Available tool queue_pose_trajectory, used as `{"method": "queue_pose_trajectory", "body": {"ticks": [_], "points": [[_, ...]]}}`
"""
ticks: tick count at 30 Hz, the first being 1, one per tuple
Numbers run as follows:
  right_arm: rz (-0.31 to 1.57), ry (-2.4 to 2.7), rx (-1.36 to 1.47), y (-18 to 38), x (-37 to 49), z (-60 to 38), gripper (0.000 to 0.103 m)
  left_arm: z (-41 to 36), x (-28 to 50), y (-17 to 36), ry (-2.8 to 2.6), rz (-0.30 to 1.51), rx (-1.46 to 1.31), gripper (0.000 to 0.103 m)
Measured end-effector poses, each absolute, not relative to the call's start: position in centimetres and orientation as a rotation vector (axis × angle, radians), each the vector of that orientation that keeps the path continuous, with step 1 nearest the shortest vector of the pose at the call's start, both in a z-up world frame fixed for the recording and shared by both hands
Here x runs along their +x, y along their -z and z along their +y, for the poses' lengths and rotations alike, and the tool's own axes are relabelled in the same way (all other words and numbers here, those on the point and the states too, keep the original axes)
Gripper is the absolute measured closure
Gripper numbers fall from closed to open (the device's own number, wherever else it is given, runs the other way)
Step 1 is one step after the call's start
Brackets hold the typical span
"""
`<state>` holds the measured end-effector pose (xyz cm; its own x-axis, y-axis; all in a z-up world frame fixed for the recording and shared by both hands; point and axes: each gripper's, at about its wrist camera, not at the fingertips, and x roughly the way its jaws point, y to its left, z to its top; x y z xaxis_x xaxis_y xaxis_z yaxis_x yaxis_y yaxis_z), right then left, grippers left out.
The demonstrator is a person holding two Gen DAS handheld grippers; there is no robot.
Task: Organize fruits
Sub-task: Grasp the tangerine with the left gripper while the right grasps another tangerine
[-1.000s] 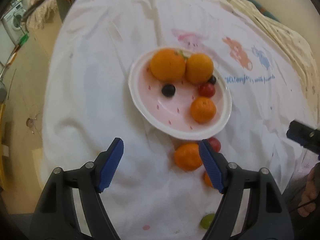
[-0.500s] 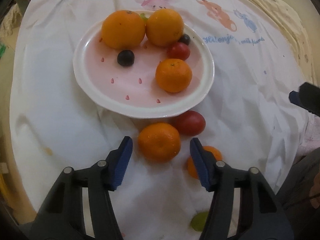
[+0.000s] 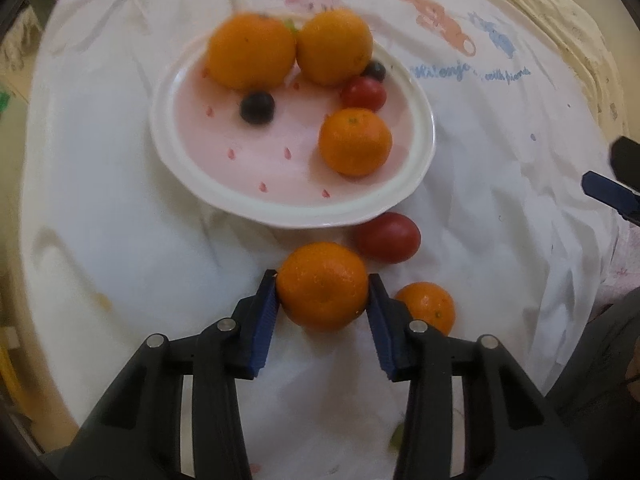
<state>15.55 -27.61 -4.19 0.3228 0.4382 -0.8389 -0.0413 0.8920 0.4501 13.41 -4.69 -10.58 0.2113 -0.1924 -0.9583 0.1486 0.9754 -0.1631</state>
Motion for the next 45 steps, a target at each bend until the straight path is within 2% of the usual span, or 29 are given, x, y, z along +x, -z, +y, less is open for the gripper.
{"method": "queue_pose_trajectory", "body": {"ticks": [11, 14, 16, 25, 30, 33, 35, 36, 45], "points": [[1.222, -0.361, 0.274, 4.7, 15.0, -25.1, 0.006, -0.9, 10.1, 3.5, 0.113, 1.177, -0.049, 0.065], [1.232, -0.380, 0.227, 5.2, 14.7, -23.9, 0.007, -0.1, 9.4, 3.4, 0.101, 1.181, -0.072, 0.064], [1.257, -0.397, 0.187, 5.8, 14.6, -22.9, 0.013, 0.1, 9.5, 4.0, 0.102, 1.192, -0.116, 0.064], [1.406, -0.473, 0.080, 10.0, 13.6, -18.9, 0.017, 2.0, 10.1, 5.0, 0.065, 1.205, -0.230, 0.064], [1.456, -0.509, -0.032, 12.1, 13.1, -16.3, 0.026, 1.8, 10.1, 5.0, 0.080, 1.209, -0.238, 0.064], [1.435, -0.508, -0.091, 12.9, 13.0, -15.5, 0.035, 1.7, 10.0, 4.8, 0.084, 1.199, -0.223, 0.064], [1.417, -0.518, -0.118, 12.9, 13.0, -15.2, 0.046, 1.6, 10.1, 4.9, 0.076, 1.195, -0.203, 0.064], [1.409, -0.544, -0.108, 12.7, 13.1, -15.1, 0.058, 1.6, 10.1, 5.1, 0.073, 1.196, -0.198, 0.064], [1.398, -0.571, -0.067, 12.6, 13.3, -16.3, 0.058, 1.6, 10.6, 6.1, 0.050, 1.211, -0.180, 0.064]]}}
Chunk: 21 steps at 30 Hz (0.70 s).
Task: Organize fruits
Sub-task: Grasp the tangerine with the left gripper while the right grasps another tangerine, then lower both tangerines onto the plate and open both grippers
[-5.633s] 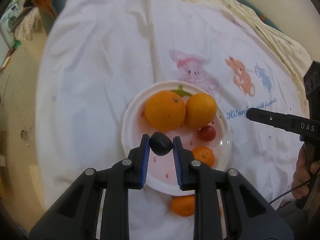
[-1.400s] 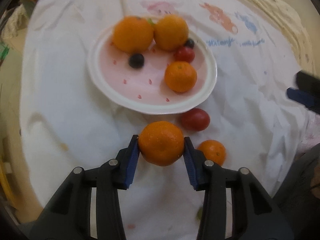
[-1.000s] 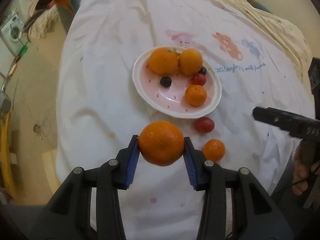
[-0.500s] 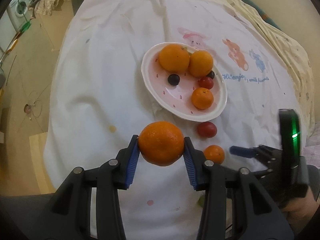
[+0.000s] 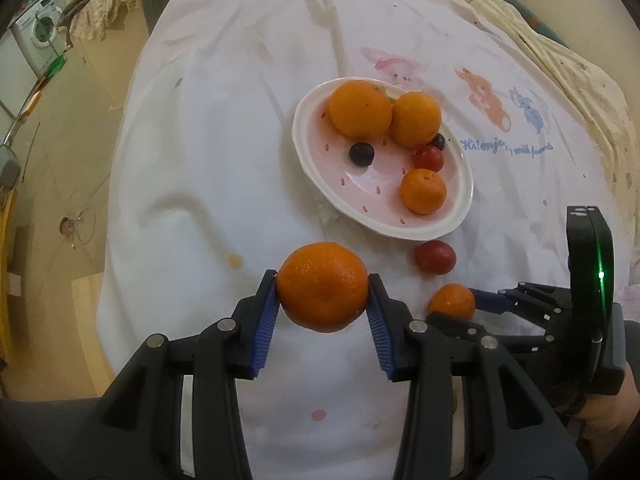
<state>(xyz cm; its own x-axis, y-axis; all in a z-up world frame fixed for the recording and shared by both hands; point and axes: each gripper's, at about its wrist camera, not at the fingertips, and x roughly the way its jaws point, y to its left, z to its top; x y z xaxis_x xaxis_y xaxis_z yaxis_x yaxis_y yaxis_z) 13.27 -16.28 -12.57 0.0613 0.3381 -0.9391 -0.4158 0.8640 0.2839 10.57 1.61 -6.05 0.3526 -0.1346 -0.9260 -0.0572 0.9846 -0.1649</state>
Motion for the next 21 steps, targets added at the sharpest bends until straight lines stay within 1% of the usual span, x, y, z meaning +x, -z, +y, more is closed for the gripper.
{"method": "queue_pose_trajectory", "body": {"ticks": [5, 10, 15, 21], "points": [[1.397, -0.568, -0.024, 12.3, 13.2, -17.6, 0.058, 1.1, 10.5, 5.8, 0.063, 1.184, -0.159, 0.064], [1.364, -0.576, 0.045, 10.9, 13.5, -18.9, 0.058, 0.9, 10.4, 6.2, 0.052, 1.190, -0.137, 0.064], [1.323, -0.574, 0.172, 9.3, 14.3, -21.1, 0.058, 1.4, 10.7, 6.2, 0.025, 1.190, -0.149, 0.065], [1.196, -0.560, 0.313, 6.0, 16.4, -24.1, 0.058, 1.3, 12.3, 3.8, 0.038, 1.170, -0.157, 0.065]]}}
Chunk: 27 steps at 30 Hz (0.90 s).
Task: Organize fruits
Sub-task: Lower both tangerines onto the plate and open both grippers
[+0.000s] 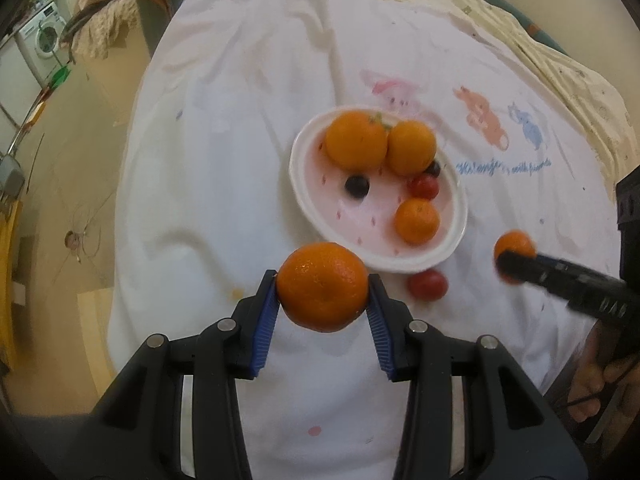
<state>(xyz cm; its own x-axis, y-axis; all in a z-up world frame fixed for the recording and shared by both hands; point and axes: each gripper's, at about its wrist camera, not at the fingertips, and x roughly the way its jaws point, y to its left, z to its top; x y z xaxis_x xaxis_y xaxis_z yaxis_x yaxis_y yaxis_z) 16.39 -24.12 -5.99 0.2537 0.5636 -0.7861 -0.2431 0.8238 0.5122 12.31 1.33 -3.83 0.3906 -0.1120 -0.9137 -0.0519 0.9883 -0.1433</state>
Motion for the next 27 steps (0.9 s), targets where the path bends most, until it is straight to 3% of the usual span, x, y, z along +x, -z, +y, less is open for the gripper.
{"method": "queue_pose_trajectory", "body": {"ticks": [8, 27], "points": [[1.104, -0.565, 0.313, 2.7, 20.4, -23.5, 0.058, 1.4, 16.9, 2.0, 0.039, 1.156, -0.122, 0.065], [1.239, -0.616, 0.259, 8.9, 24.9, -18.3, 0.058, 0.2, 21.2, 8.1, 0.079, 1.182, -0.079, 0.064]]}}
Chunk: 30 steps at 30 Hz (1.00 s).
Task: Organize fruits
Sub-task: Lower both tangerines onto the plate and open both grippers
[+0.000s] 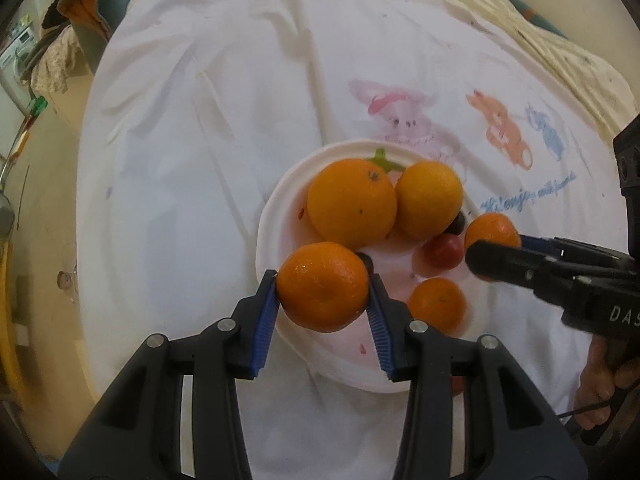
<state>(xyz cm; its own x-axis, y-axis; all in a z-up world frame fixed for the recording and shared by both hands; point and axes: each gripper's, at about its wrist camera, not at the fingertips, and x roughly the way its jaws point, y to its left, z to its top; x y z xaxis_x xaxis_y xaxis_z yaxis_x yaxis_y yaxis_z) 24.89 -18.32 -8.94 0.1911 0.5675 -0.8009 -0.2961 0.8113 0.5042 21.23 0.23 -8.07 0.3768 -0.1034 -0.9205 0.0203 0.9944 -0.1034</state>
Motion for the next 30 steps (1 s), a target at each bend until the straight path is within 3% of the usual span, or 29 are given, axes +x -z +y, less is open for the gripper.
{"method": "queue_pose_trajectory", "body": {"ticks": [21, 24, 30], "points": [[1.268, -0.633, 0.313, 10.3, 24.7, -18.4, 0.055, 0.3, 21.4, 9.2, 0.096, 1.213, -0.116, 0.063], [1.266, -0.646, 0.355, 10.3, 24.9, -18.7, 0.044, 0.2, 21.5, 9.3, 0.098, 1.215, -0.122, 0.063], [1.232, -0.648, 0.407, 9.5, 25.1, -19.5, 0.040, 0.4, 21.6, 9.6, 0.099, 1.244, -0.136, 0.062]]}}
